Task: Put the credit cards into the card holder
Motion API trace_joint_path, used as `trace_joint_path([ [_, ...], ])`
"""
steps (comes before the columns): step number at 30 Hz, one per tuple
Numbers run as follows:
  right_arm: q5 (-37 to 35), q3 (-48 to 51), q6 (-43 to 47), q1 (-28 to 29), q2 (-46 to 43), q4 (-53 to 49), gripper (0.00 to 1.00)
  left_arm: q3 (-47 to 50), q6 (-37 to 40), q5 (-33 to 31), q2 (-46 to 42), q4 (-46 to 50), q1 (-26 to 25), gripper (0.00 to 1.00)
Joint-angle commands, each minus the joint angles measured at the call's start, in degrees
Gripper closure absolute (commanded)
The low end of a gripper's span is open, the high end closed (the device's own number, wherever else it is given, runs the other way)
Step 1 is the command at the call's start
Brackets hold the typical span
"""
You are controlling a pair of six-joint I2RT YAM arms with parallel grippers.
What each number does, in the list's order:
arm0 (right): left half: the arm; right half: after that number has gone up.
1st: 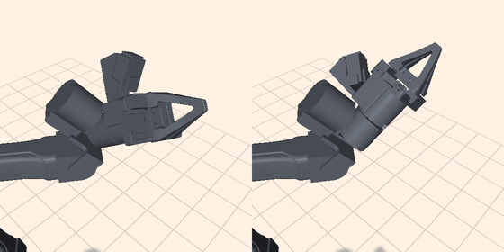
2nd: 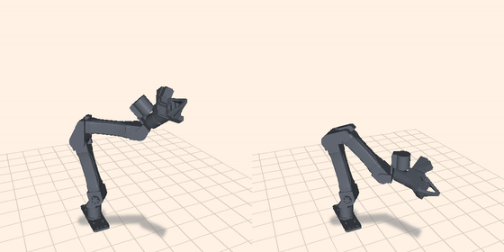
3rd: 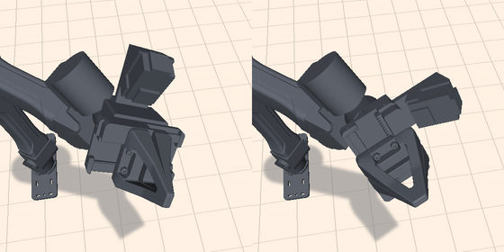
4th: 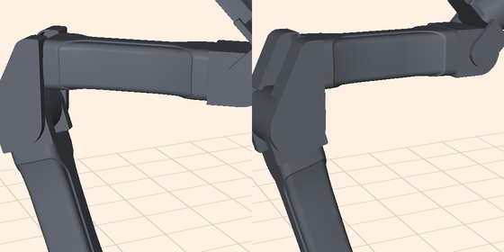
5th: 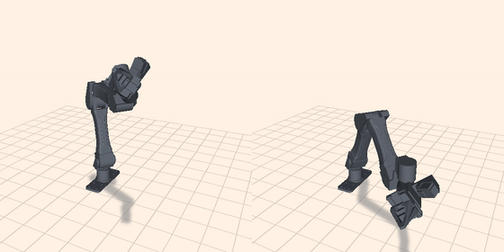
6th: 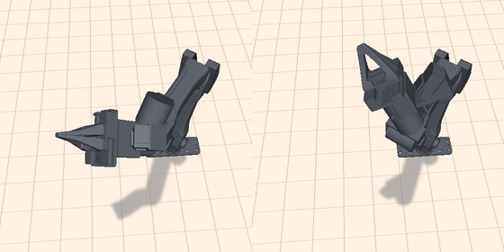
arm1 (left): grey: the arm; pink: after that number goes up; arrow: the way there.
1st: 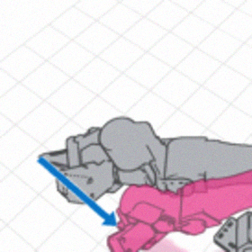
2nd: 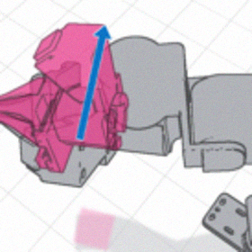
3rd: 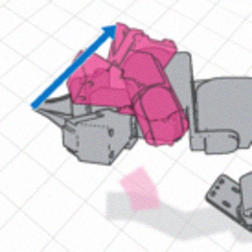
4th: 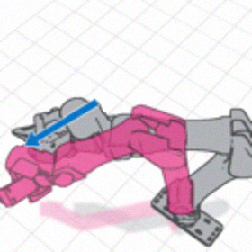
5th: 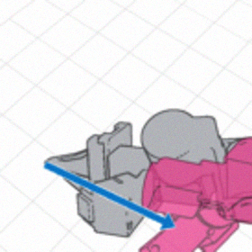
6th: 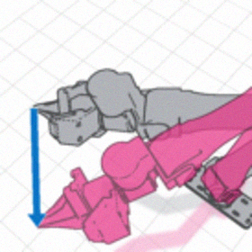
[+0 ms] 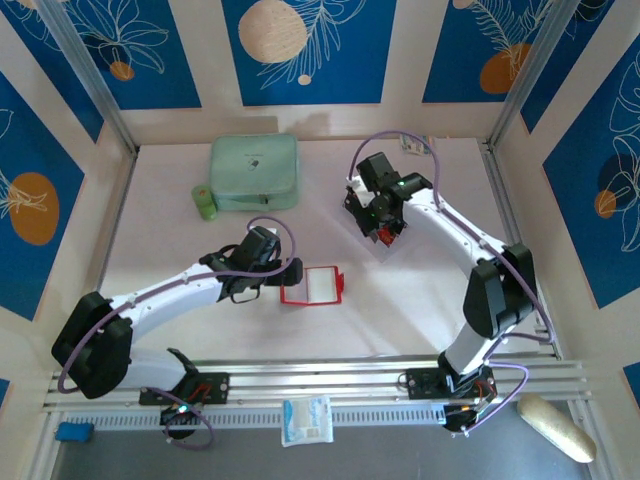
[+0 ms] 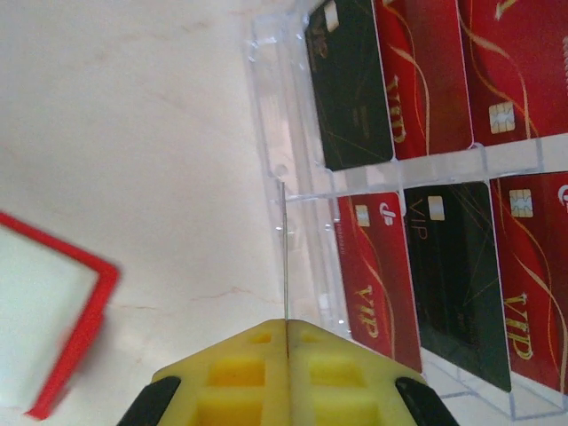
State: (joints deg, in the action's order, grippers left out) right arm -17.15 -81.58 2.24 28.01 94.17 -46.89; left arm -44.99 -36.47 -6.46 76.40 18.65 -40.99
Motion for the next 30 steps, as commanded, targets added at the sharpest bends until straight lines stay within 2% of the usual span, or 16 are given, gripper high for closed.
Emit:
trace_joint_path([
  [1, 9.4, 0.2, -6.4, 0.3, -4.2, 2.3, 1.0, -2.5, 2.5, -1.3, 1.5, 2.7, 0.5, 0.0],
  [6, 21.5, 8.9, -20.2, -0.1, -10.2, 14.3, 1.0, -3.7, 4.3, -1.6, 3.9, 5.1, 0.3, 0.0],
  [9, 28.1, 17.0, -29.4, -0.2, -13.0, 25.0, 1.0, -4.0, 5.3, -2.2, 5.5, 6.0, -0.1, 0.0],
  [13, 33.6, 28.7, -41.4, 0.2, -15.3, 41.5, 1.0, -3.6, 6.3, -3.4, 7.2, 6.9, -0.8, 0.0],
  [16, 33.6, 36.7, -48.2, 1.5, -15.7, 52.4, 1.0, -2.9, 6.3, -4.3, 8.3, 7.2, -1.1, 0.0],
  [21, 29.0, 45.2, -54.1, 5.1, -14.9, 63.5, 1.0, -1.7, 5.9, -5.6, 8.8, 7.3, -1.5, 0.0],
  [30, 23.4, 51.1, -58.2, 9.1, -10.6, 73.5, 1.0, -1.1, 5.4, -7.7, 10.3, 8.6, -1.5, 0.0],
])
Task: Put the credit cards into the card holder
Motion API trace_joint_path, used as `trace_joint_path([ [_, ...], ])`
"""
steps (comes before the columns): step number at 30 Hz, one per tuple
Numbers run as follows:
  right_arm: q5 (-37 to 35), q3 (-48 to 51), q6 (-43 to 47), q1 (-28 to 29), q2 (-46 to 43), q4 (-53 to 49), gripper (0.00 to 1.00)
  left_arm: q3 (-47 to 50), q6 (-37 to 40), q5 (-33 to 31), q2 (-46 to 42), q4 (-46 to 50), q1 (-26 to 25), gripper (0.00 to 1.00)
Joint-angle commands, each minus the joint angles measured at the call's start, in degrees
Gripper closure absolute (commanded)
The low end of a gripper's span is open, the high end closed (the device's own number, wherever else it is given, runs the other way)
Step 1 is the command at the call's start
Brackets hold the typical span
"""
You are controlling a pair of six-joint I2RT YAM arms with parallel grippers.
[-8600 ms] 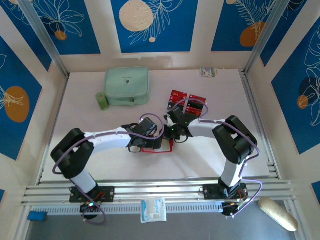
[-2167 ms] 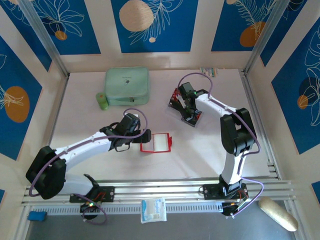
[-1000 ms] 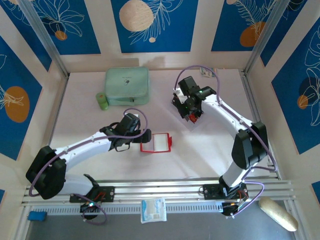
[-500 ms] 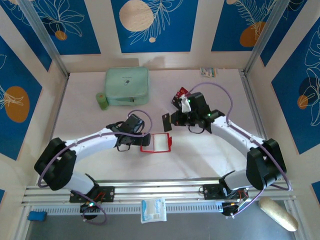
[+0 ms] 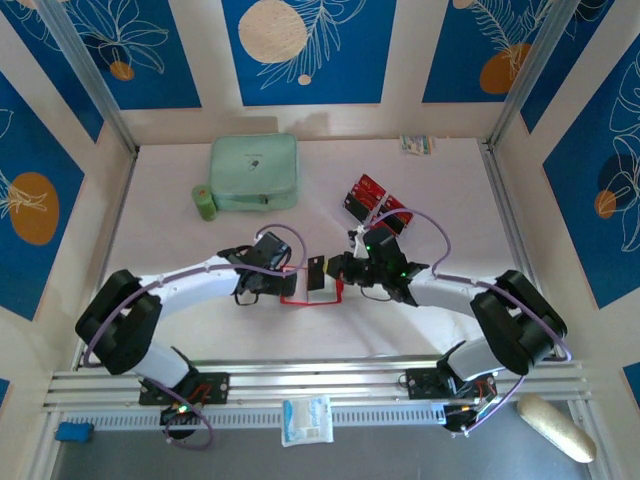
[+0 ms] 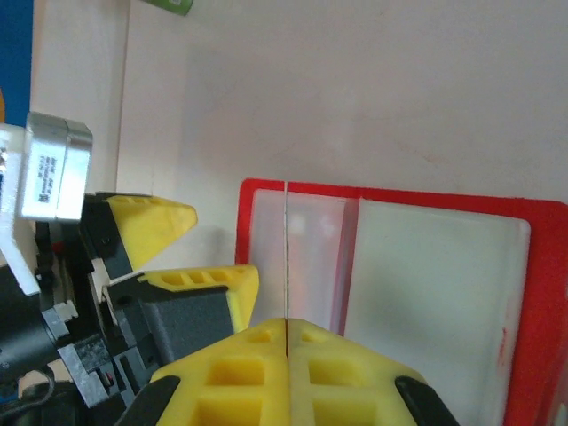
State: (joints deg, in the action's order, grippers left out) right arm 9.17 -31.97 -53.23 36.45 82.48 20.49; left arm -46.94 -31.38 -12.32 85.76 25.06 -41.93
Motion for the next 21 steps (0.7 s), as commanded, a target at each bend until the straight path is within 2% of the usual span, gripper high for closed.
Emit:
trace_joint_path([
  [1, -3.5, 2.0, -3.0, 0.9, 1.4, 6.8, 1.0, 0.9, 0.3, -2.1, 1.3, 2.3, -0.5, 0.0],
  [21, -5.7, 3.0, -4.4, 2.4, 7.0, 12.0, 1.0, 1.5, -1.0, -3.7, 3.1, 4.0, -0.7, 0.0],
])
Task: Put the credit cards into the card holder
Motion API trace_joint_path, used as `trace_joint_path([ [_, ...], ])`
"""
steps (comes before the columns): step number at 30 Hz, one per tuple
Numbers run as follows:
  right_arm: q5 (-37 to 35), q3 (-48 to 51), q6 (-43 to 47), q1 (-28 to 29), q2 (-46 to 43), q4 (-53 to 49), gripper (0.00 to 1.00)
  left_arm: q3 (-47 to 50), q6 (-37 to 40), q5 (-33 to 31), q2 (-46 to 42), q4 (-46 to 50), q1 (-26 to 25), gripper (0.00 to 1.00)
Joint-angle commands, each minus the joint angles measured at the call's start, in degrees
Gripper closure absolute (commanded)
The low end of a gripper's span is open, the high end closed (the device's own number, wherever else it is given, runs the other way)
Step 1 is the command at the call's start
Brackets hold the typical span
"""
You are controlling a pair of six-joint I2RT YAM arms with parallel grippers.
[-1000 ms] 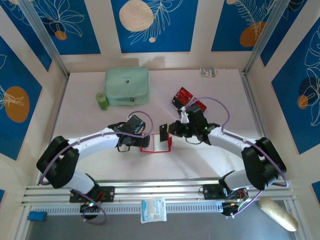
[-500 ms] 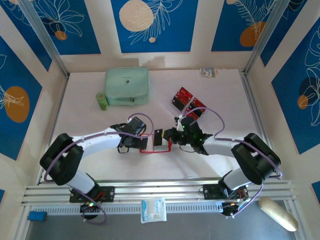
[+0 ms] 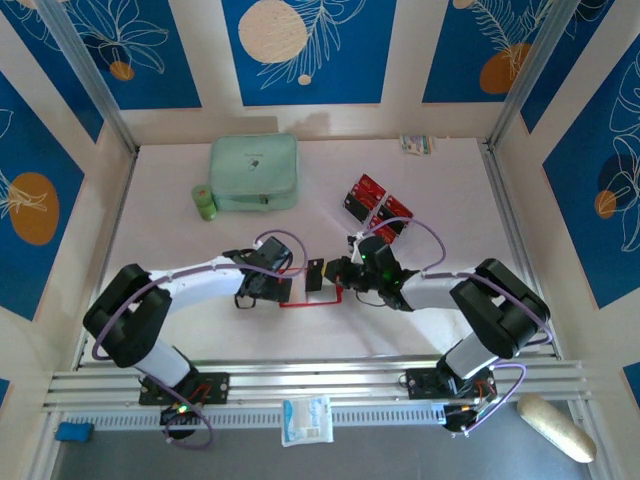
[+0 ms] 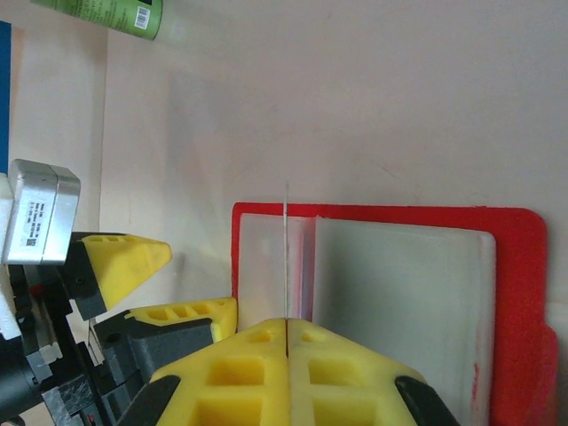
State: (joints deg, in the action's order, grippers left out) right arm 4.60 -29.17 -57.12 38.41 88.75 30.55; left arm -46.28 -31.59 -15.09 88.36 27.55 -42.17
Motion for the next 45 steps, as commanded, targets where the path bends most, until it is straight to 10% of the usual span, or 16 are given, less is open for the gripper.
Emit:
trace_joint_path([
  [1, -1.1, 0.1, -0.6, 0.5, 1.0, 2.1, 1.0, 0.9, -0.8, -0.9, 0.5, 1.5, -0.4, 0.0],
  [45, 1.0, 1.5, -0.9, -1.9, -2.1, 2.1, 1.0, -0.5, -1.9, 2.5, 2.1, -0.7, -0.8, 0.0],
])
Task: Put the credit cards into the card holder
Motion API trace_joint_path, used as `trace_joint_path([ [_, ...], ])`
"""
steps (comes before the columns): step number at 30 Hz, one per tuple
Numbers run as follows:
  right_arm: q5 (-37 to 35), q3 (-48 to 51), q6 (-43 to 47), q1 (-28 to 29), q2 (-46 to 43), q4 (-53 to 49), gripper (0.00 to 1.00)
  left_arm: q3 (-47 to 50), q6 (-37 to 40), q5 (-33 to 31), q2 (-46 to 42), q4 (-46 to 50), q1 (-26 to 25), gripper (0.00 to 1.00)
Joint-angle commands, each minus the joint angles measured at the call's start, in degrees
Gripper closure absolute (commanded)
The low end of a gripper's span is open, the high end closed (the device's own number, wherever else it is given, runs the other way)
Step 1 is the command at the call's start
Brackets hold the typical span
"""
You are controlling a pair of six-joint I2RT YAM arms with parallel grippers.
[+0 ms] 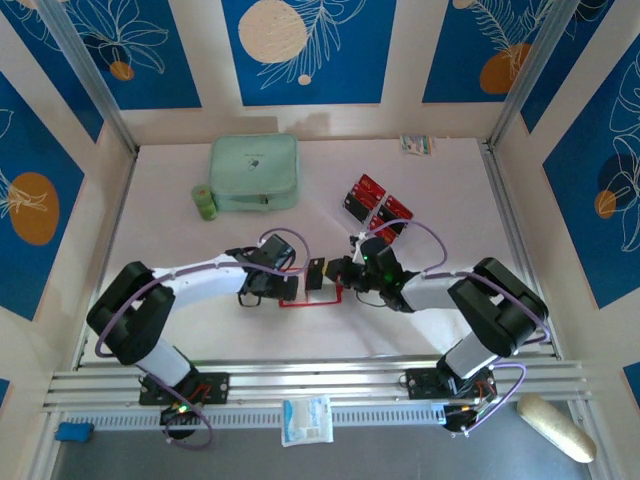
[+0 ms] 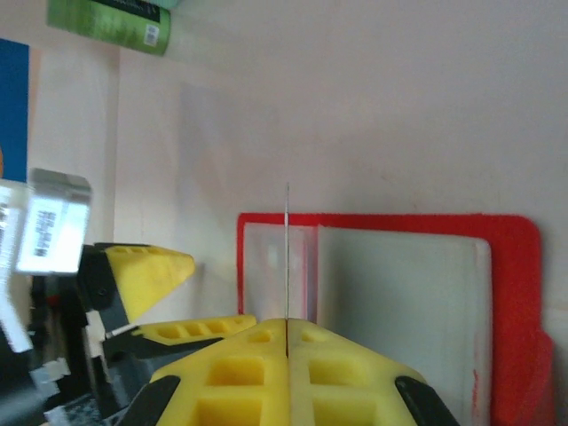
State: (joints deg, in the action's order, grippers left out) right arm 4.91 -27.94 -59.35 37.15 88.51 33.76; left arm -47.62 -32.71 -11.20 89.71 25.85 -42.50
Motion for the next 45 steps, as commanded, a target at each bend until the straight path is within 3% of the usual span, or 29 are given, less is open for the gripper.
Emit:
trace_joint_path([
  [1, 0.8, 0.3, 1.5, -0.9, -1.9, -1.2, 1.0, 0.9, -0.9, -1.4, 0.8, 1.1, -0.4, 0.0],
  [22, 2.3, 0.1, -0.8, -0.2, 5.5, 5.3, 1.0, 1.3, -1.0, -2.0, 0.6, 0.8, -0.4, 0.0],
  [45, 4.8, 1.4, -0.2, 0.8, 6.9, 4.0, 1.0, 1.5, -1.1, -2.0, 0.2, 0.5, -0.4, 0.0],
])
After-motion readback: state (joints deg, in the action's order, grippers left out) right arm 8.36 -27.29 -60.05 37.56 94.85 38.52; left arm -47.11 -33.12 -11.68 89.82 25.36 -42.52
